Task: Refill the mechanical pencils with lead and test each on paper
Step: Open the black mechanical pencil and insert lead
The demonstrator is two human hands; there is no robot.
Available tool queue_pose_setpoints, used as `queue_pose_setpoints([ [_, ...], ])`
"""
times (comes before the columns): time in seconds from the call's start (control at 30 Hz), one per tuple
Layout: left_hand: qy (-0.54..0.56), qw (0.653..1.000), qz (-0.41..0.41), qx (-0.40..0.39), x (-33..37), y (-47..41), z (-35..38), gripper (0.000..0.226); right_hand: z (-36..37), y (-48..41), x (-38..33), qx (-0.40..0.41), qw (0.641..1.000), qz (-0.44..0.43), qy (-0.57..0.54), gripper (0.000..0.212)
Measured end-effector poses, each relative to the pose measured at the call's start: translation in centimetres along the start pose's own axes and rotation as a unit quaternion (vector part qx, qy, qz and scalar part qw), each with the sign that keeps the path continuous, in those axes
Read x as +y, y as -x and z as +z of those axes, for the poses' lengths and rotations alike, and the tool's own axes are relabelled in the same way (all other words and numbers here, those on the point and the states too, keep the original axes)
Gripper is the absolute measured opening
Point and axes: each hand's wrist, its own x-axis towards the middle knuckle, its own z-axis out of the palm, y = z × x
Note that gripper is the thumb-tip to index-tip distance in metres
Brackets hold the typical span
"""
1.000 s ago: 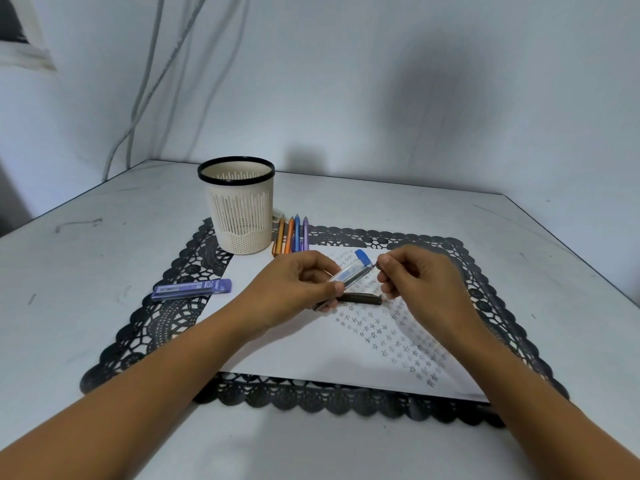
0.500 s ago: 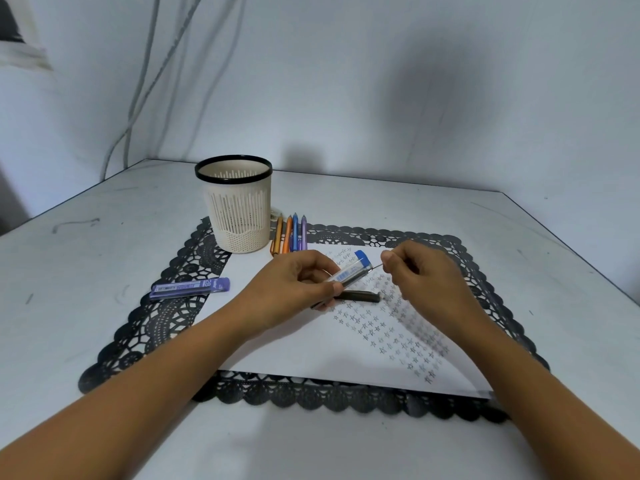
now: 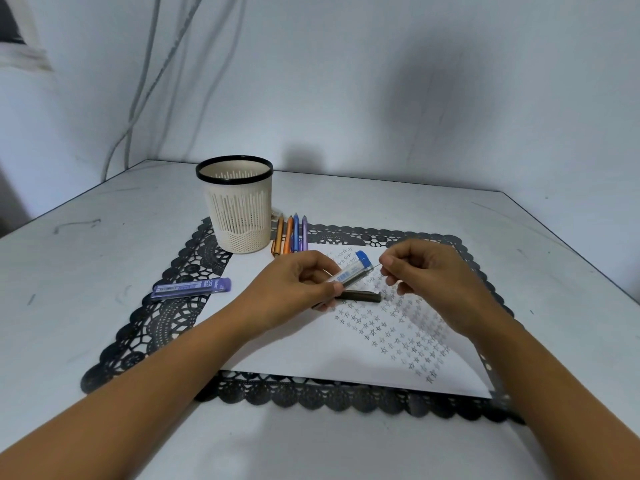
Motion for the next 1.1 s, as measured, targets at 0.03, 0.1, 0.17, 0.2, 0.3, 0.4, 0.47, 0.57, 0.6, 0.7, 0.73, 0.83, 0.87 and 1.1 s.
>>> queue_pose_setpoints([
  [0.03,0.0,1.0,0.0,-0.001,0.0,0.0,0.0,0.015,0.0,0.0,0.0,-0.002,1.0,0.003,-0.003,0.007],
  [0.1,-0.001,1.0,0.002,-0.002,0.0,0.0,0.0,0.015,0.0,-0.1,0.0,-0.003,1.0,0.006,-0.007,0.007],
  [0.17,-0.004,1.0,0.003,-0.001,0.0,0.0,0.0,0.015,0.0,-0.1,0.0,0.002,1.0,0.009,-0.004,0.007],
  [0.2,-0.006,1.0,0.004,-0.001,-0.1,0.0,0.0,0.015,0.0,-0.1,0.0,0.007,1.0,0.009,-0.003,0.008],
  [0.3,-0.013,1.0,0.004,-0.003,-0.1,0.0,0.0,0.015,-0.1,-0.1,0.0,0.021,1.0,0.01,0.007,0.009],
  [0.4,-0.025,1.0,0.003,0.001,-0.2,0.0,0.0,0.015,-0.3,-0.2,0.1,0.045,0.999,0.014,0.012,0.009],
  [0.47,-0.042,0.999,0.004,0.008,-0.2,0.0,0.0,0.014,-0.6,-0.3,0.2,0.067,0.998,0.018,0.008,0.009],
  [0.57,-0.06,0.998,0.002,0.025,-0.3,-0.1,-0.1,0.011,-1.2,-0.7,0.6,0.115,0.992,0.041,-0.028,0.012],
  [0.6,-0.06,0.998,0.0,0.032,-0.4,-0.1,-0.2,0.01,-1.4,-0.8,0.8,0.134,0.989,0.053,-0.042,0.013],
  [0.7,-0.06,0.997,-0.001,0.049,-0.5,-0.3,-0.3,0.009,-1.6,-1.1,1.2,0.172,0.98,0.08,-0.06,0.017],
  [0.73,-0.061,0.997,0.0,0.053,-0.5,-0.3,-0.3,0.008,-1.5,-1.0,1.4,0.175,0.98,0.08,-0.046,0.016],
  [0.83,-0.055,0.997,0.001,0.056,-0.3,-0.3,-0.3,0.008,-0.7,-0.7,1.7,0.153,0.986,0.065,0.029,0.013],
  [0.87,-0.048,0.997,0.0,0.056,-0.3,-0.3,-0.3,0.009,-0.3,-0.6,1.9,0.141,0.987,0.065,0.045,0.013],
  [1.1,-0.044,0.997,0.002,0.056,-0.3,-0.2,-0.2,0.009,0.6,-0.8,2.7,0.061,0.978,0.075,0.184,0.012],
])
